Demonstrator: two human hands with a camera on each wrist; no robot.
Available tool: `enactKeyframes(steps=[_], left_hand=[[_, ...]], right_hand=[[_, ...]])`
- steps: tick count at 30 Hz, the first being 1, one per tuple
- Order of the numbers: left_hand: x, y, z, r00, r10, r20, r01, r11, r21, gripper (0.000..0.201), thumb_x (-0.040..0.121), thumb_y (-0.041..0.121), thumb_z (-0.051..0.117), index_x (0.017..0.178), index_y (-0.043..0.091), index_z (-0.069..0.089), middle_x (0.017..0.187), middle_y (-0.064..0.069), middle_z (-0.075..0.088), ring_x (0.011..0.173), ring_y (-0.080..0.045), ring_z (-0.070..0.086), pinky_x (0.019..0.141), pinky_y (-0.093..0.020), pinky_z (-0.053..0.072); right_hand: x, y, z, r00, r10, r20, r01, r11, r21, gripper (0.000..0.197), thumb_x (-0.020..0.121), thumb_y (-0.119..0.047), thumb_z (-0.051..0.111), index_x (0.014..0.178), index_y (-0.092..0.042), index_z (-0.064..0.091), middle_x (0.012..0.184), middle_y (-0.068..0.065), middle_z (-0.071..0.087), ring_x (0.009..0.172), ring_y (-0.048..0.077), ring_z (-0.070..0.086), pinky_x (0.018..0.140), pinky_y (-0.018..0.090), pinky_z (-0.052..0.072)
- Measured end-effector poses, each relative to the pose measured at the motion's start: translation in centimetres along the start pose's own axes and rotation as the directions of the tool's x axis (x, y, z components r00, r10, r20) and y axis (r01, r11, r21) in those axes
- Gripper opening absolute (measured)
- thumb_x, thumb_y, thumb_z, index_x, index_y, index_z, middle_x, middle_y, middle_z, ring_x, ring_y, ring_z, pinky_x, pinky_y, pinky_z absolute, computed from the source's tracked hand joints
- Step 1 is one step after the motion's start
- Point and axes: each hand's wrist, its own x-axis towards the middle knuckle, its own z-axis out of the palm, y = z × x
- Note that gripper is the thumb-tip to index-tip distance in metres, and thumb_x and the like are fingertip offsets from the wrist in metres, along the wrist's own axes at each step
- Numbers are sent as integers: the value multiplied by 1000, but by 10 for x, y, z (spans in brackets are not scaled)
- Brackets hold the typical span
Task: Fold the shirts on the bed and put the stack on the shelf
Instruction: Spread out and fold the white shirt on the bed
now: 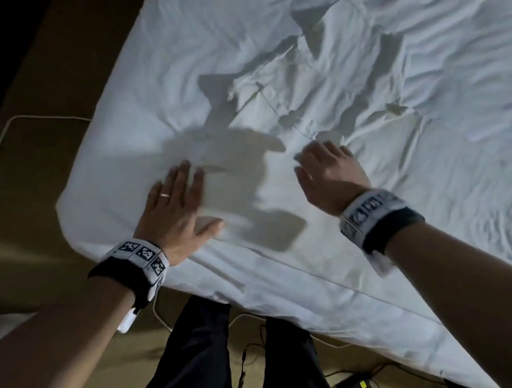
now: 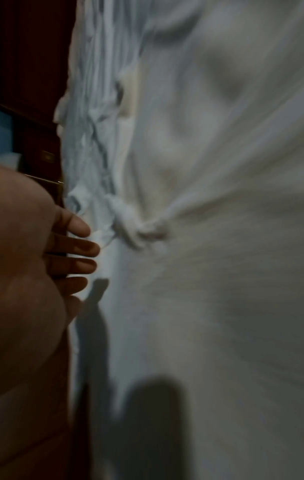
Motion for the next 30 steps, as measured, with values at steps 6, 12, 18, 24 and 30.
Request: enactKeyframes(steps=[6,12,18,24,30], left_hand=[[2,-6,2,999,-30,23,31,998,-55,104,84,82,17,160,13,-2,168,-11,-9,155,-29,0,121,-50,11],[2,-10,8,1000,-20,14,21,995,-101,103,84,80,23,160,15,-3,168,-10,-7,154,-30,4,121,-50,13],[0,-14,4,1000,9,-2,-9,984,-180,95,90,76,19,158,18,-15,168,-8,-9,155,-26,0,123,-48,9],[-1,-9,-12,982,-42,-183,-7,966,-260,88,86,58,50,156,17,18,157,-14,36,140,-37,38,108,-53,34],[-3,4,-23,940,103,-326,-120,992,-31,75,55,11,78,126,19,55,120,-8,56,104,-33,44,82,-48,44]], right_hand=[[118,-19,12,988,117,103,-126,988,84,40,89,-8,56,129,-17,57,133,6,56,115,32,52,88,47,48],[145,-13,19,983,153,103,-148,988,-50,31,88,-6,61,116,-18,63,116,8,59,111,32,51,90,46,43],[112,-7,-3,982,146,-121,-139,988,64,11,86,-8,56,85,-7,67,93,11,62,90,34,54,73,45,50],[-27,-28,-24,969,209,-134,-173,955,240,11,73,-2,63,79,-10,59,89,4,66,86,31,59,74,41,46],[-130,-53,1,979,198,-37,-186,960,209,9,75,-4,66,80,-12,65,87,1,68,82,29,61,74,39,45]])
